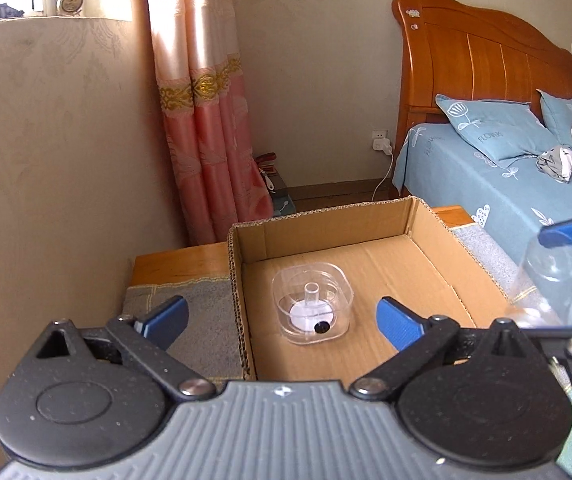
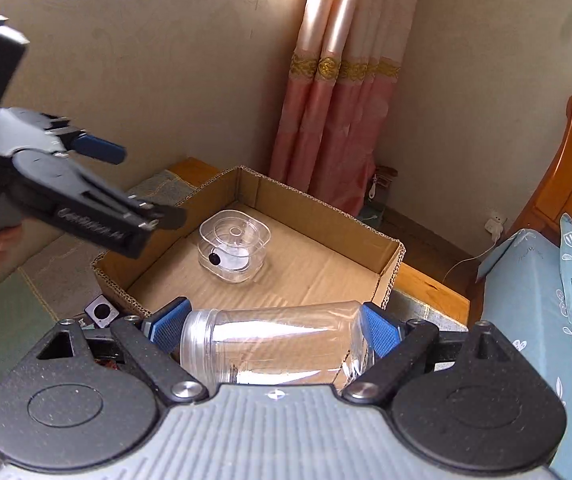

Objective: Organize rigid objects
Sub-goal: 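Lower the square container into the box and open the left tool while the right carries the jar, then lower the clear jar into the box and open the right tool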

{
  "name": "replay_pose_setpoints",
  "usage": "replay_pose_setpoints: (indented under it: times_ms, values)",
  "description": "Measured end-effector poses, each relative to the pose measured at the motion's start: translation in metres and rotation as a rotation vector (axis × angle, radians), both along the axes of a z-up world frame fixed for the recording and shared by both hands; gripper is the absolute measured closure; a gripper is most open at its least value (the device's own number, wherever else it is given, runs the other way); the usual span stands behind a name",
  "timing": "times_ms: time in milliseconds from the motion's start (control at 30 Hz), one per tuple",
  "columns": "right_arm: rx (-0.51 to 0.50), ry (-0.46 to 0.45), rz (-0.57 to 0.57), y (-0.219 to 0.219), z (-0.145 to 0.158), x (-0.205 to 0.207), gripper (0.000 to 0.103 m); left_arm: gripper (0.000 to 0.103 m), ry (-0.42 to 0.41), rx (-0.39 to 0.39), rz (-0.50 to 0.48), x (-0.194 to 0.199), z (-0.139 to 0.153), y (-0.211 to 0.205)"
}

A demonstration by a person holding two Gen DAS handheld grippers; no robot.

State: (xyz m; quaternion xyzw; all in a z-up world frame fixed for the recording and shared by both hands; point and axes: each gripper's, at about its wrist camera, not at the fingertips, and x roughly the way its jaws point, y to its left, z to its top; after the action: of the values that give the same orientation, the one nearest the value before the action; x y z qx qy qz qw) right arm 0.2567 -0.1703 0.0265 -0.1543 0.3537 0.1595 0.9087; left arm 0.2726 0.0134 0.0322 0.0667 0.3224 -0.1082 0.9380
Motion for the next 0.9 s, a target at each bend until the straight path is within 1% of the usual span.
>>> replay_pose_setpoints:
  times_ms: [67,200,300,400,433,467,567,733,900]
  values:
    - [0.002,0.002,-0.014,-0.001,-0.001,0.013,0.01,0.002,-0.004,-0.005,0.022,-0.016,-0.002,0.006]
    - [0.015,0.017,-0.035,-0.002,-0.002,0.044,0.01,0.002,-0.012,-0.038,0.067,-0.045,-0.009,0.02]
    - [0.022,0.02,-0.06,-0.001,0.0,0.067,0.01,0.002,-0.011,-0.058,0.105,-0.06,-0.017,0.029]
    - [0.039,-0.014,-0.09,0.001,0.002,0.086,0.009,0.002,-0.015,-0.069,0.135,-0.072,-0.024,0.036]
    - [0.045,-0.023,-0.098,0.001,0.003,0.091,0.007,0.002,-0.015,-0.067,0.138,-0.074,-0.027,0.038]
    - [0.052,-0.022,-0.107,0.0,0.004,0.094,0.0,0.002,-0.009,-0.066,0.141,-0.075,-0.03,0.039]
    - [0.071,-0.015,-0.123,-0.001,0.005,0.092,0.0,0.002,0.017,-0.062,0.154,-0.08,-0.038,0.044]
    - [0.081,-0.006,-0.116,-0.001,0.006,0.07,0.0,0.002,0.03,-0.053,0.155,-0.085,-0.044,0.046]
    - [0.066,-0.006,-0.115,0.001,0.003,0.045,0.0,0.002,0.036,-0.05,0.153,-0.093,-0.047,0.045]
